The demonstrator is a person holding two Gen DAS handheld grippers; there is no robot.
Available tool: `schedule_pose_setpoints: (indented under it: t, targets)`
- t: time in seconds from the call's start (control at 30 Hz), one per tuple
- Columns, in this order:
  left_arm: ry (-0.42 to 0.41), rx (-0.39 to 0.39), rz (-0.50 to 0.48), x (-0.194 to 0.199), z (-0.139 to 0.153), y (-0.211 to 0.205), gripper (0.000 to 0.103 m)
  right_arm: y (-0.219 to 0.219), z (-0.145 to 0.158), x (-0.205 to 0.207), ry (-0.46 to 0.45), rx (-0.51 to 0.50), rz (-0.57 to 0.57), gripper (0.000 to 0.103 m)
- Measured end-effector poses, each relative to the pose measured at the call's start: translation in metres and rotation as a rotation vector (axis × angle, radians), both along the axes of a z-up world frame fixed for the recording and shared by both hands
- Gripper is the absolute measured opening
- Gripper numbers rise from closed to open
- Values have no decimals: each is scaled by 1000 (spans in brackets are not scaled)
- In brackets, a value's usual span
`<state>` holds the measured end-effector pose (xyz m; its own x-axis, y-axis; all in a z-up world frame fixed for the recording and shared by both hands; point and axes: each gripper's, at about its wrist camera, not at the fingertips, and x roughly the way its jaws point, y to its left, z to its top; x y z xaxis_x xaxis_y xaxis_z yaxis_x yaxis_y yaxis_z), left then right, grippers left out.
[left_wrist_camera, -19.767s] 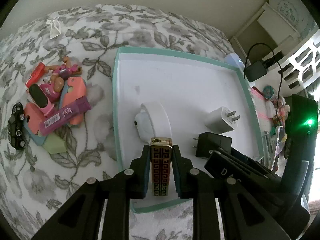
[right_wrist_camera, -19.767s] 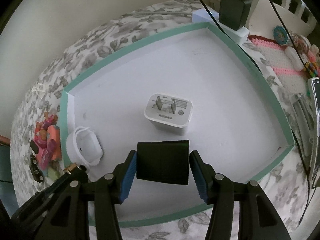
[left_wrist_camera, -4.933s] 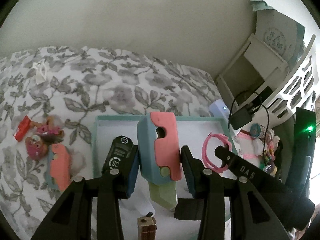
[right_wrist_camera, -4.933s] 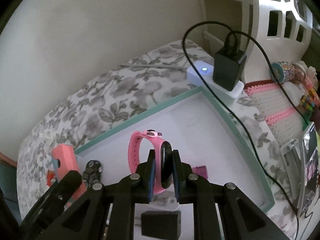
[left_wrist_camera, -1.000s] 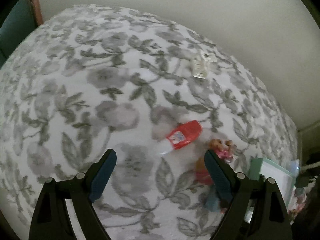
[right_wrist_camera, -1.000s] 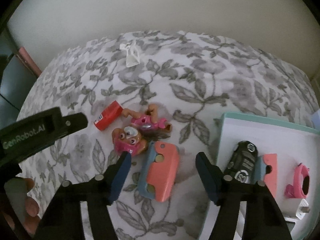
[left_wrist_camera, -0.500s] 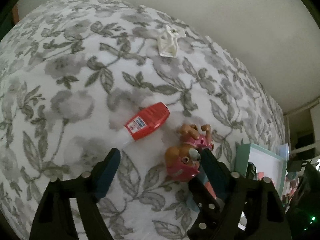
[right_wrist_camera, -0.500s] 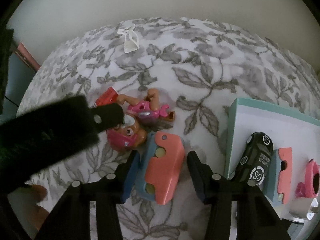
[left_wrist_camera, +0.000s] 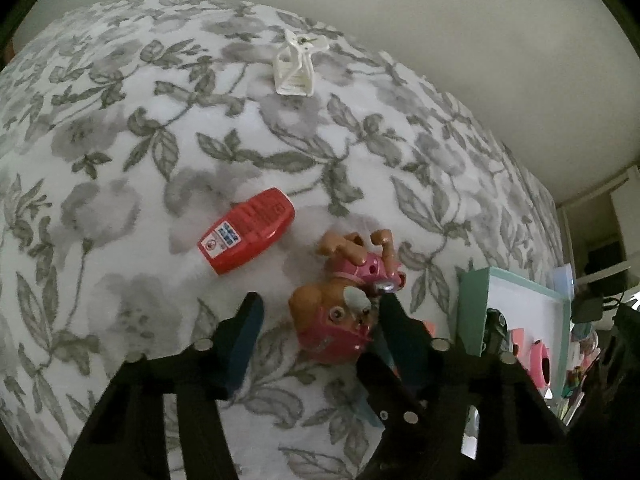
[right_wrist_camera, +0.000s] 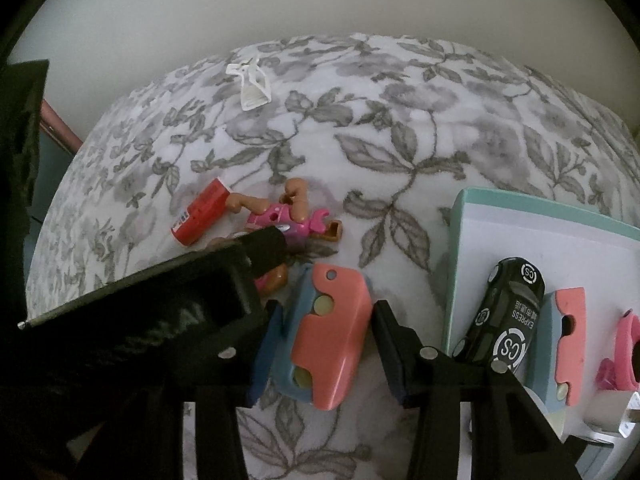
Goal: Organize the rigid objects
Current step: 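Grasp the pink dog figurine with the left tool while the right grasps another coral-and-teal block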
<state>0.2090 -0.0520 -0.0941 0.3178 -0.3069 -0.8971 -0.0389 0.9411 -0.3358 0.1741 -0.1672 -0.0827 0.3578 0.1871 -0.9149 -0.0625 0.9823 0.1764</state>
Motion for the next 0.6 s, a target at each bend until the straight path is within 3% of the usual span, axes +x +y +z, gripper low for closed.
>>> schedule_pose_setpoints:
  t: [0.1, 0.23, 0.6]
  targets:
    - [2, -30, 1, 1, -1, 2, 40, 0, 0, 0, -2, -1, -1, 49]
    - [5, -41, 4, -1, -1, 3, 40, 0, 0, 0, -4, -4, -2, 49]
    - [53, 18, 27, -7, 2, 11, 40, 7, -2, 0, -15, -42, 5, 49]
